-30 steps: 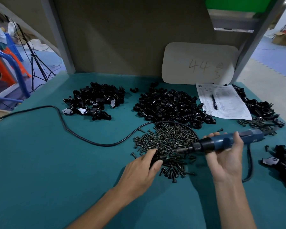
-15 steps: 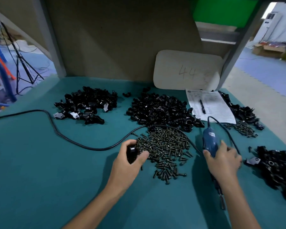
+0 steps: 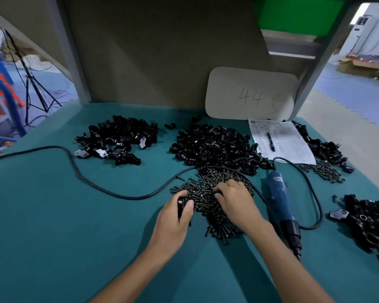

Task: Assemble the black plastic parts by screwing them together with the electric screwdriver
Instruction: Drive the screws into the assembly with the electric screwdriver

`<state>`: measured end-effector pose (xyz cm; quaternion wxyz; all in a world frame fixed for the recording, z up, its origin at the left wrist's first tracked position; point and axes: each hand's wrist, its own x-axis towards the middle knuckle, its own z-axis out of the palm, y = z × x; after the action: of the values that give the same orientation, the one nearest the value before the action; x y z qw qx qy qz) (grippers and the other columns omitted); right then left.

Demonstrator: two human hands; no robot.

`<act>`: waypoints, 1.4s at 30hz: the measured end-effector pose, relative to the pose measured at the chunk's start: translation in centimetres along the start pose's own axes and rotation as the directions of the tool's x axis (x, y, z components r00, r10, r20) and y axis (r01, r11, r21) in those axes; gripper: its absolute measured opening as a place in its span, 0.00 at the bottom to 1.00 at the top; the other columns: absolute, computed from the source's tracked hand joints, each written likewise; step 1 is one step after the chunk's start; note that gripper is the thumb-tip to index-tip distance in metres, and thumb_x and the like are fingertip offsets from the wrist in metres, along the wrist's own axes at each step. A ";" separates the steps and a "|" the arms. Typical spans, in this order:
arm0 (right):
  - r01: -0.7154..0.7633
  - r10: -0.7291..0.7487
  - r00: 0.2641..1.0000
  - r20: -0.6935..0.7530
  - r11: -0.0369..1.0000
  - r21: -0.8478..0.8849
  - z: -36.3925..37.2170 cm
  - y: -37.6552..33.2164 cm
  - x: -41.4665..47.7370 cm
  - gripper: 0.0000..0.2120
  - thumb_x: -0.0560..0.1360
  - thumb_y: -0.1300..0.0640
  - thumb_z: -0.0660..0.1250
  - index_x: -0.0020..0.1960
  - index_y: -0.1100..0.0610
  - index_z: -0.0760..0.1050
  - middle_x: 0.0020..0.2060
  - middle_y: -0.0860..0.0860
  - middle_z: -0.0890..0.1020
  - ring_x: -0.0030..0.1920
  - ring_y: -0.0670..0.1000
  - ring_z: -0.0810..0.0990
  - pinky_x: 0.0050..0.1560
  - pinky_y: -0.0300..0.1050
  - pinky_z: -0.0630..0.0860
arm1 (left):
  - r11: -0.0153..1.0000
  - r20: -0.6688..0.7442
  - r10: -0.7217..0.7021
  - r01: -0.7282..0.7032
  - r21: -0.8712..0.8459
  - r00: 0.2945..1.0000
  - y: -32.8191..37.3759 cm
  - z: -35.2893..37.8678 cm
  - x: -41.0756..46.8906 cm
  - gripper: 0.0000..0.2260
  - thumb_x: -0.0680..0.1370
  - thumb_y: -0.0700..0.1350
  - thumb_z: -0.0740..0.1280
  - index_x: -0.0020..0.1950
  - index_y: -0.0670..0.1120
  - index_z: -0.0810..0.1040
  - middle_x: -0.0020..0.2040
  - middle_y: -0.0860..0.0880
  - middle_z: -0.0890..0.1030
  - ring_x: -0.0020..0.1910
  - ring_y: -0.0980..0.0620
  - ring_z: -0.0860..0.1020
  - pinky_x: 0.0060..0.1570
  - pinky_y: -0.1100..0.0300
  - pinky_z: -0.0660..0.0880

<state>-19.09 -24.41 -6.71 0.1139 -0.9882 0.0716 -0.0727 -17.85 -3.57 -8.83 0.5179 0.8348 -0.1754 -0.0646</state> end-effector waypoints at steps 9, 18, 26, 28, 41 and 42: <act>-0.006 0.030 0.998 -0.055 0.919 0.395 -2.0 -1.3 -2.0 0.02 0.84 0.52 0.62 0.52 0.48 0.71 0.39 0.45 0.78 0.40 0.46 0.77 0.40 0.42 0.72 | 0.997 0.071 0.078 -0.080 0.024 0.994 -0.3 0.2 -0.2 0.30 0.77 0.74 0.49 0.77 0.73 0.44 0.77 0.54 0.62 0.78 0.52 0.58 0.75 0.45 0.60; -0.103 0.035 0.995 0.097 0.369 0.924 -3.3 -3.6 -4.5 0.12 0.81 0.61 0.69 0.53 0.44 0.86 0.48 0.49 0.87 0.47 0.45 0.84 0.50 0.41 0.81 | 0.977 -0.038 0.188 -0.183 0.107 0.982 0.1 0.3 -0.1 0.20 0.78 0.62 0.57 0.61 0.55 0.79 0.51 0.59 0.79 0.53 0.61 0.74 0.51 0.67 0.69; -0.108 0.029 0.994 0.104 0.336 0.936 -3.0 -3.8 -5.0 0.11 0.81 0.62 0.68 0.55 0.50 0.86 0.51 0.49 0.88 0.49 0.47 0.85 0.50 0.40 0.79 | 0.967 0.021 0.209 -0.209 0.148 0.978 0.0 0.3 -0.2 0.21 0.78 0.61 0.59 0.67 0.57 0.77 0.53 0.61 0.77 0.54 0.60 0.71 0.53 0.71 0.66; -0.118 0.016 0.993 0.120 0.330 0.937 -2.7 -3.7 -4.9 0.10 0.81 0.63 0.68 0.56 0.52 0.86 0.51 0.50 0.88 0.50 0.48 0.85 0.51 0.40 0.80 | 0.962 0.032 0.214 -0.216 0.166 0.976 0.0 0.4 -0.2 0.18 0.79 0.59 0.62 0.66 0.57 0.78 0.52 0.62 0.77 0.53 0.62 0.71 0.51 0.71 0.66; 0.056 -0.072 0.997 0.021 0.907 0.418 -2.3 -3.5 -4.4 0.17 0.81 0.42 0.64 0.39 0.51 0.74 0.31 0.45 0.77 0.33 0.45 0.74 0.32 0.38 0.67 | 0.902 0.070 0.240 -0.250 0.352 0.968 0.5 0.6 -0.9 0.22 0.78 0.63 0.60 0.70 0.59 0.73 0.52 0.59 0.76 0.50 0.59 0.71 0.47 0.62 0.71; 0.083 -0.098 0.995 0.018 0.920 0.384 -2.4 -3.4 -4.4 0.18 0.82 0.41 0.62 0.40 0.51 0.73 0.31 0.46 0.76 0.34 0.46 0.74 0.33 0.39 0.67 | 0.897 0.069 0.244 -0.252 0.363 0.967 0.5 0.6 -0.9 0.21 0.79 0.63 0.59 0.70 0.58 0.73 0.51 0.59 0.76 0.50 0.58 0.71 0.47 0.61 0.71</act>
<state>-23.38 -20.90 -4.17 0.3023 -0.9504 0.0082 -0.0724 -19.02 -3.91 -8.73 0.3538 0.8872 -0.2949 0.0268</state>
